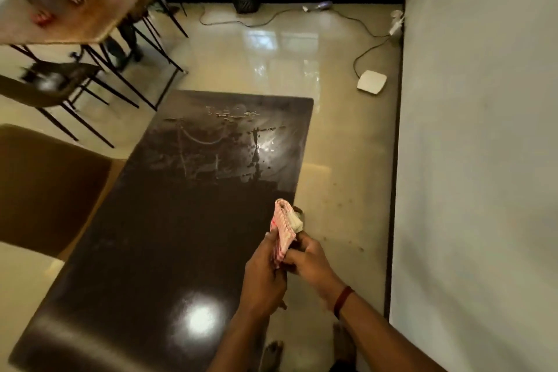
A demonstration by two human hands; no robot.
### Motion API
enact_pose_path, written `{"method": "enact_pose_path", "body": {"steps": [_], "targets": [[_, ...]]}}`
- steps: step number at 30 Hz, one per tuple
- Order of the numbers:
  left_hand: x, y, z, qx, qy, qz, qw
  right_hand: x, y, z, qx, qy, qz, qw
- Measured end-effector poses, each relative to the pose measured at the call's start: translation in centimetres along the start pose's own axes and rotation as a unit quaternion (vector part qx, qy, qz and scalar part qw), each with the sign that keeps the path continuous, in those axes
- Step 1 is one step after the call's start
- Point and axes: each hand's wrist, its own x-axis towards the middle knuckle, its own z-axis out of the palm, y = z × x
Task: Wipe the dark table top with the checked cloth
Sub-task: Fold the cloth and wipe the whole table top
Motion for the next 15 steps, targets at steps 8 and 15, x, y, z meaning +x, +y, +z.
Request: {"method": "enact_pose_path", "body": {"steps": [8, 15], "targets": [[3.0, 5.6, 0.9, -0.034, 0.029, -0.033, 0.998, 2.5, -5.0, -3.0, 0.004, -0.042, 0.016, 0.999], [7.7, 7.2, 1.5, -0.079, 0.068, -0.053, 0.993, 7.0, -8.5, -3.4, -0.126, -0.05, -0.038, 0.99]]}}
